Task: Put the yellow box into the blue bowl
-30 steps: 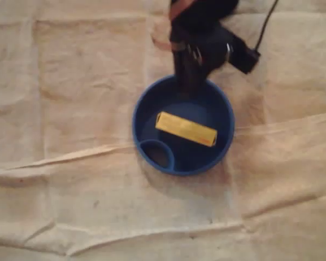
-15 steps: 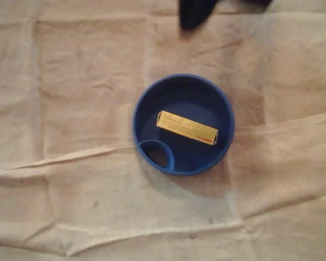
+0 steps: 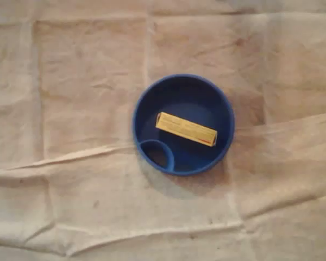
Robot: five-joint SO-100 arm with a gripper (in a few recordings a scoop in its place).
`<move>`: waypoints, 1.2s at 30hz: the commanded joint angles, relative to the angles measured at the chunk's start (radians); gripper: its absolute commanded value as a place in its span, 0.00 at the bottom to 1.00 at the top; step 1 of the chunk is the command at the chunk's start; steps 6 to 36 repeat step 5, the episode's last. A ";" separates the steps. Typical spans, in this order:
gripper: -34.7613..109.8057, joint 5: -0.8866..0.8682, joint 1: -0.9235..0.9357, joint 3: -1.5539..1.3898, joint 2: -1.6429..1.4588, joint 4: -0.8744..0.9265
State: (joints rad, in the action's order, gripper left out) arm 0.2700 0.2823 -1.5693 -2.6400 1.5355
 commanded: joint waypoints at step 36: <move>0.24 -0.137 -0.221 0.031 -0.137 0.123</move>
